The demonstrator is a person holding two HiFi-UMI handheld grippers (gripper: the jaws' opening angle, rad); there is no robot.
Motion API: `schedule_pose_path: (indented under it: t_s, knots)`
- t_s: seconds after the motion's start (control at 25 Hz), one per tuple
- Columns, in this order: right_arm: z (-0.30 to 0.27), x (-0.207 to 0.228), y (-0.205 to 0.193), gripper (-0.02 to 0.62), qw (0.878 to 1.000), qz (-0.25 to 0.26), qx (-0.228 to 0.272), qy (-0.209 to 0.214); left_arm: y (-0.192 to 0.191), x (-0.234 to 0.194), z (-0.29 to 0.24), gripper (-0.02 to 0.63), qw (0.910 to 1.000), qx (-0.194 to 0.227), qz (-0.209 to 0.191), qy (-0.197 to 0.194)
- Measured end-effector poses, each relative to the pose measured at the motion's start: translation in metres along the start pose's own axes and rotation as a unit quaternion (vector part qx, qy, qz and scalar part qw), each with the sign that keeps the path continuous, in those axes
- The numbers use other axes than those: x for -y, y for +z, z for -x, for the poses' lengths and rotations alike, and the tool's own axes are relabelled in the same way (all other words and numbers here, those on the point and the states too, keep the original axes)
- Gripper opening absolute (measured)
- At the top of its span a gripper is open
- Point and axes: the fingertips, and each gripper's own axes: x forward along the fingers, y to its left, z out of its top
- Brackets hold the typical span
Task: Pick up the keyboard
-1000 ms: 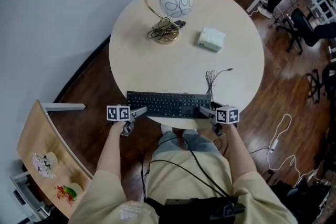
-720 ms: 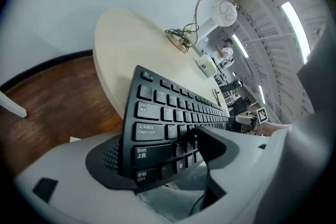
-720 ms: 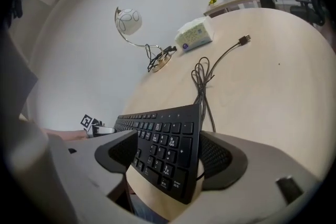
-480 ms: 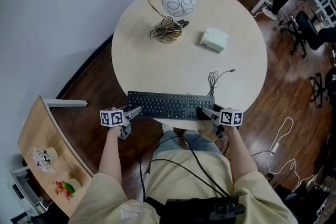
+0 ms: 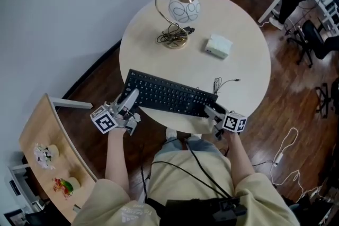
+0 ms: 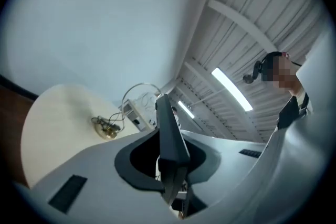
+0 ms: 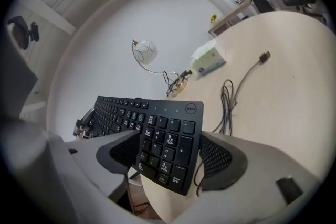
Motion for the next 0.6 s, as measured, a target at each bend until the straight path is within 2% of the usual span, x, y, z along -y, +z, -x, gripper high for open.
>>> schedule_pose_path:
  t_s: [0.12,0.2,0.32,0.48,0.6]
  knots:
    - [-0.001,-0.028,0.041,0.364,0.997,0.048,0.045,0.027,0.042,0.043,-0.01,0.055,0.997,0.075,-0.007,-0.015]
    - [-0.002,-0.046,0.062,0.364,0.994,0.083,0.059,0.036,0.067,0.075,-0.017,0.055,0.9934,0.11,-0.02,-0.028]
    - [0.003,-0.075,0.092,0.388,0.987,0.131,0.088,0.025,0.1,0.122,-0.024,0.055,0.9866,0.152,-0.049,-0.035]
    - [0.025,-0.125,0.141,0.394,0.963,0.221,0.156,0.01,0.137,0.18,-0.028,0.055,0.9743,0.192,-0.113,-0.035]
    - [0.045,-0.163,0.174,0.394,0.94,0.279,0.196,0.01,0.146,0.2,-0.032,0.057,0.9624,0.183,-0.2,0.017]
